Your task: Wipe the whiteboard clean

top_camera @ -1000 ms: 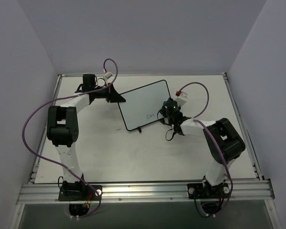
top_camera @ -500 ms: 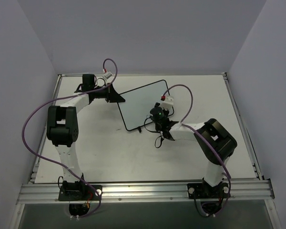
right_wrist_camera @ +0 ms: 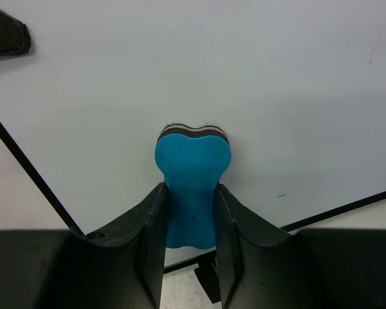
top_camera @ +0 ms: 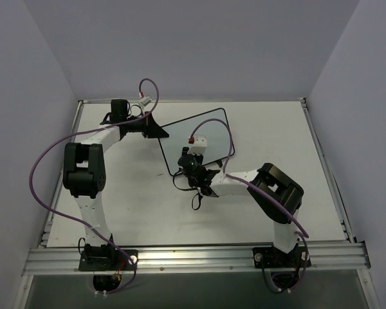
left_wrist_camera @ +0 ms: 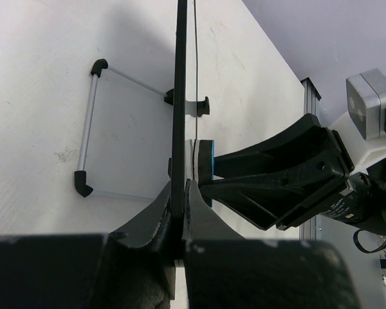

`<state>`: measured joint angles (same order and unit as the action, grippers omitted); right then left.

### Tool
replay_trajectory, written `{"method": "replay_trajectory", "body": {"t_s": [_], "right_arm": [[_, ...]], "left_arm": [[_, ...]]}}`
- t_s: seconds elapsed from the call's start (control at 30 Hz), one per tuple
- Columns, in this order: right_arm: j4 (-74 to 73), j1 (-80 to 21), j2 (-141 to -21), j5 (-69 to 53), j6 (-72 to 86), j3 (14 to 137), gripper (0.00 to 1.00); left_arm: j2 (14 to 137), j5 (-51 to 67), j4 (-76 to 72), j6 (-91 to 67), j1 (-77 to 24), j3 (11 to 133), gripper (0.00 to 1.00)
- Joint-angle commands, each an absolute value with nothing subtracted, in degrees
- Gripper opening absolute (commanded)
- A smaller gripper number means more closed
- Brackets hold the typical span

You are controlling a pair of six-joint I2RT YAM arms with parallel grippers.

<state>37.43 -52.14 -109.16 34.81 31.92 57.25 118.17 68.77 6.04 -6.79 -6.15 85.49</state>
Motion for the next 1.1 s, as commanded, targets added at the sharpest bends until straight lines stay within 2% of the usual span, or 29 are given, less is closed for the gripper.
{"method": "replay_trajectory", "body": {"t_s": [0.0,0.13,0.47,1.07], "right_arm": [[34.63,-47.21,-111.1,28.05,31.73,55.3,0.0],[33.31,-41.06,-110.04,28.47,31.81,51.95,0.0],[34.72,-39.64,-108.46,35.07,40.42,42.29,0.0],[30.67,-37.71,-111.18,35.78,44.12,43.77,0.0]], "left_arm": [[117.16,68.47,6.86,2.72,-8.88,86.04,0.02],[117.16,68.55,6.94,2.72,-8.88,86.04,0.02],[118.13,68.21,10.1,4.48,-8.61,87.27,0.02],[117.42,67.06,11.34,6.24,-8.17,87.36,0.02]]}}
